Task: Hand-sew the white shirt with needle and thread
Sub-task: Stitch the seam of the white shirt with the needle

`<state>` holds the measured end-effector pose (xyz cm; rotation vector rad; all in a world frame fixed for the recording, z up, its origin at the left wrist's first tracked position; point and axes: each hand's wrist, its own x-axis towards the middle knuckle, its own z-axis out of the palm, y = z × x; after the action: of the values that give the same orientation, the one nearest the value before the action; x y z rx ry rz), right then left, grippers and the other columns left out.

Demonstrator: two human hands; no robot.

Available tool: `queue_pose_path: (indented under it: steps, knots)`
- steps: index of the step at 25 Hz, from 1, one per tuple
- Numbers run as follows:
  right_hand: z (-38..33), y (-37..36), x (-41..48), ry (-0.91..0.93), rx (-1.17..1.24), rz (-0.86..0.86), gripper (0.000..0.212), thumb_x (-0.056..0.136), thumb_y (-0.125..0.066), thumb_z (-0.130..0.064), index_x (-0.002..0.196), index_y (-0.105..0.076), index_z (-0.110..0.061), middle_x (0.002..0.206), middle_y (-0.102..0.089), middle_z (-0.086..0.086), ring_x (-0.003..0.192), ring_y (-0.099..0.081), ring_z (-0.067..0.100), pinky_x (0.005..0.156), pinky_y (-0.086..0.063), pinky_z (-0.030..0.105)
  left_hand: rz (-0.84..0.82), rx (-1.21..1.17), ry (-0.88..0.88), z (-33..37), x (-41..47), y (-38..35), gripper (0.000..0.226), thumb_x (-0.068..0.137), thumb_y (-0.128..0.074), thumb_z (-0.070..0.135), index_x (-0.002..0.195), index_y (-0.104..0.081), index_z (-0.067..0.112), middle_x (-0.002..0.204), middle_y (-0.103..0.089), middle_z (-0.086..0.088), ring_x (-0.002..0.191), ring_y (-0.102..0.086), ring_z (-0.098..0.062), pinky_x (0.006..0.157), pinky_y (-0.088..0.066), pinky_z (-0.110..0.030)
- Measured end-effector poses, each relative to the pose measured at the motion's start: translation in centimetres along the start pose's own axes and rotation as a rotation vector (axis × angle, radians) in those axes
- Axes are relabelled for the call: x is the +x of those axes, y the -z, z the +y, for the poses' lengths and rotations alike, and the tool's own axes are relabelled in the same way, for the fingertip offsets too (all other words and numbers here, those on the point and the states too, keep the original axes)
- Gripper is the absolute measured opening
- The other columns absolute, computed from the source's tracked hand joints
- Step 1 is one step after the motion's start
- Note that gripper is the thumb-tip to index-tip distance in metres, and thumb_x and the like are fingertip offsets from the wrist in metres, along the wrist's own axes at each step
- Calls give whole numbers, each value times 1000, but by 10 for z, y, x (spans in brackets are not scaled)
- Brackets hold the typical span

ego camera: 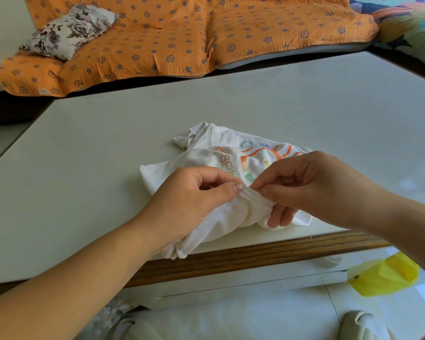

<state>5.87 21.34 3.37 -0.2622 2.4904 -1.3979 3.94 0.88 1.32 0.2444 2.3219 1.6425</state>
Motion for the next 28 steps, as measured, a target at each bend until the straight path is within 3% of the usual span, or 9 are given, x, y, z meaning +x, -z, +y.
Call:
queue_pose_path:
  steps: [7, 13, 18, 22, 28]
  knots:
    - [0, 0, 0, 2, 33, -12, 17, 91, -60, -14, 89, -72, -26, 65, -74, 4, 57, -70, 12, 61, -49, 13, -39, -105, 48, 2, 0, 0, 5, 80, -73, 25, 82, -77, 23, 82, -76, 8, 79, -69, 1, 67, -47, -10]
    - [-2, -3, 0, -4, 93, -5, 16, 90, -62, -14, 86, -73, -25, 62, -73, 6, 52, -67, 12, 57, -49, 12, -70, -200, 82, 3, 0, 0, 19, 65, -74, 34, 79, -79, 22, 87, -77, 3, 87, -71, -6, 83, -48, -22]
    - [0, -7, 4, -16, 248, -11, 12, 87, -63, -9, 83, -73, -14, 65, -71, 15, 53, -68, 16, 51, -53, 20, -81, -263, 121, 2, 2, 0, 18, 63, -77, 32, 77, -78, 21, 82, -75, 3, 82, -70, -5, 80, -48, -21]
    - [2, -12, 7, -72, 278, 17, 9, 87, -65, -10, 87, -74, -11, 57, -68, 12, 45, -64, 13, 46, -52, 19, -69, -299, 143, 0, 2, 1, 21, 62, -78, 30, 79, -76, 18, 83, -75, 0, 83, -70, -8, 80, -48, -24]
    - [1, -14, 4, -30, 272, -11, 12, 94, -57, -6, 99, -64, -15, 72, -72, 19, 59, -71, 21, 58, -55, 21, -75, -330, 166, -3, 4, -3, 19, 65, -76, 24, 82, -75, 14, 81, -75, 0, 82, -70, -7, 75, -51, -18]
